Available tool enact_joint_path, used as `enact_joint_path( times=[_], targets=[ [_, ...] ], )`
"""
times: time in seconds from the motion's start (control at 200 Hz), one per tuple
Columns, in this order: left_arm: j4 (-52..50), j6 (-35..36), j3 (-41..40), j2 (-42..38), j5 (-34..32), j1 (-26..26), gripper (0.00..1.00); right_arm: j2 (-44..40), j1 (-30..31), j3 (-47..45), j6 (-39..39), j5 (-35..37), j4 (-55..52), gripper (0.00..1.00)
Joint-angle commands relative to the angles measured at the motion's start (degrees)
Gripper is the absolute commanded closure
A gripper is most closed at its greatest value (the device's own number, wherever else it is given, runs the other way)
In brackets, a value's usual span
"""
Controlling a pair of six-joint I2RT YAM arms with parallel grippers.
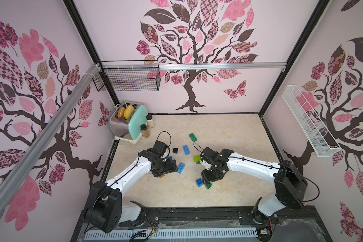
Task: Assemble the letter f with lego
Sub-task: Adjust the lego brick at the center of the board.
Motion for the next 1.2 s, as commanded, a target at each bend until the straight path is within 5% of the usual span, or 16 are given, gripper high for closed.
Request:
enact_joint_path(
  times=[0.0, 1.195],
  targets=[
    [-0.19, 0.09, -0.15, -0.07, -0.53, -0.12, 0.07, 1.14, 0.17, -1.26, -0.75, 1.6, -0.51, 0.38],
    [-0.23, -0.1, -0.19, 0.64, -0.9, -0.07, 0.07, 7.23, 1.16, 0.27, -2.42, 2.87, 2.16, 0.44]
  ],
)
